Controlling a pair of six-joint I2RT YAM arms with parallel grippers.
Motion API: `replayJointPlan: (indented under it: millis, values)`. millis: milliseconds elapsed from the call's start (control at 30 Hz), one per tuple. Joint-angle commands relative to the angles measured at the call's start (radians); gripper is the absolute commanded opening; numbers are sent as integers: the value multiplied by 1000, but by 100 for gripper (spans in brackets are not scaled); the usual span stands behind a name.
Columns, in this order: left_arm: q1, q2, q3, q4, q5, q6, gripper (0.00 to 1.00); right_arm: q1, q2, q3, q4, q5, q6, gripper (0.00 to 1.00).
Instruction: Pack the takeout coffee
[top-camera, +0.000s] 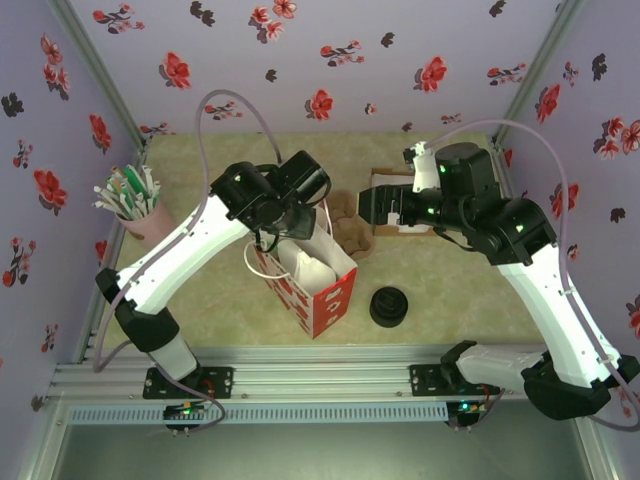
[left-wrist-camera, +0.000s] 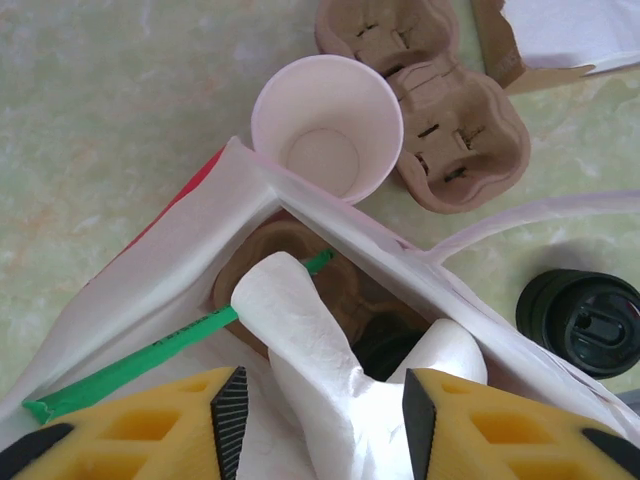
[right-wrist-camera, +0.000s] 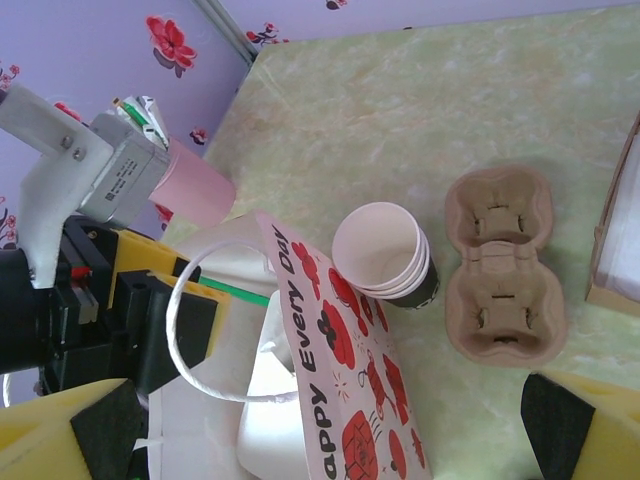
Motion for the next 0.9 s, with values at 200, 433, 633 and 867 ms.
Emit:
replayJointPlan:
  millis: [200, 433, 633, 867]
  values:
    - [15, -312, -108, 196, -101, 95, 99, -6, -49, -137, 35, -4, -8, 99]
    - [78, -582, -347, 208, -212, 7, 99, -6, -110, -305, 63, 10, 29, 99]
    - [168, -787, -553, 126, -237, -106, 99, -6, -119, -388, 59, 87, 64, 98]
    - [202, -866, -807, 141, -136, -208, 79, -6, -95, -473, 73, 126, 99, 97]
